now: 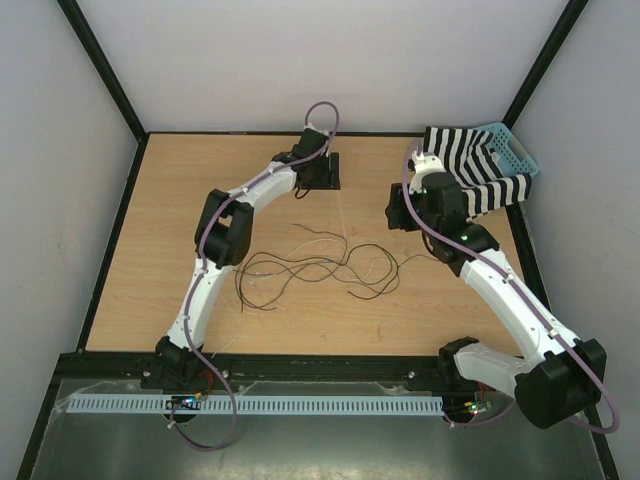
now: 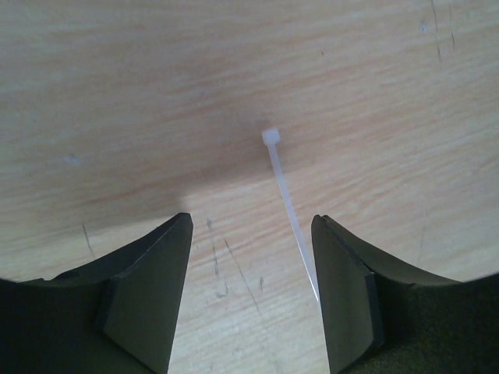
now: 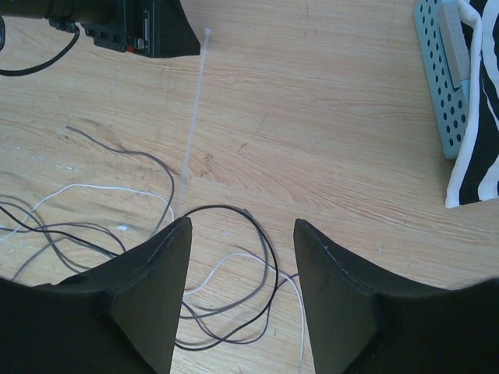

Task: Zip-tie the wires
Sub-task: Move the ribbon to the center of the board.

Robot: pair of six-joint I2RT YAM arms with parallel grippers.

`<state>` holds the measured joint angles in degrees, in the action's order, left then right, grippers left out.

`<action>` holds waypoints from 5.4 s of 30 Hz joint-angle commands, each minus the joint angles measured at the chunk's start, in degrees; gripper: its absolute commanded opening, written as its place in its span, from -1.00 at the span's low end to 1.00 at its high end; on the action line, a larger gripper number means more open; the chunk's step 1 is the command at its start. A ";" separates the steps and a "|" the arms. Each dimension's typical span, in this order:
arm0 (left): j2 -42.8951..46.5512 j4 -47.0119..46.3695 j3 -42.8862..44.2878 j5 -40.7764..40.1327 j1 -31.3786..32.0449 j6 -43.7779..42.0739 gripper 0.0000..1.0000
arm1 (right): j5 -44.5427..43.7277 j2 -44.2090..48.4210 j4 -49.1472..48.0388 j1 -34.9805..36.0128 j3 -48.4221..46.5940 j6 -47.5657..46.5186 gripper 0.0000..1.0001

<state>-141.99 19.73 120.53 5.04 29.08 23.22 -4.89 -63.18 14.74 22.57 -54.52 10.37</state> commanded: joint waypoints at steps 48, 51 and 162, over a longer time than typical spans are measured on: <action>-2.13 6.29 0.22 -5.25 5.36 -7.15 -0.42 | -7.28 11.84 15.30 -0.20 -4.04 -1.85 0.35; -1.25 6.70 -2.17 -5.16 5.83 -7.58 -0.47 | -7.08 12.45 15.61 -0.18 -4.13 -1.85 0.35; 4.67 -1.87 -9.05 8.96 13.81 -8.99 -0.22 | -8.61 14.88 14.17 -0.16 1.24 -1.65 0.43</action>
<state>-133.80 17.28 107.55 13.13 43.09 13.56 -12.93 -48.49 29.30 22.57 -53.69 8.16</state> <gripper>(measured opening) 0.365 0.713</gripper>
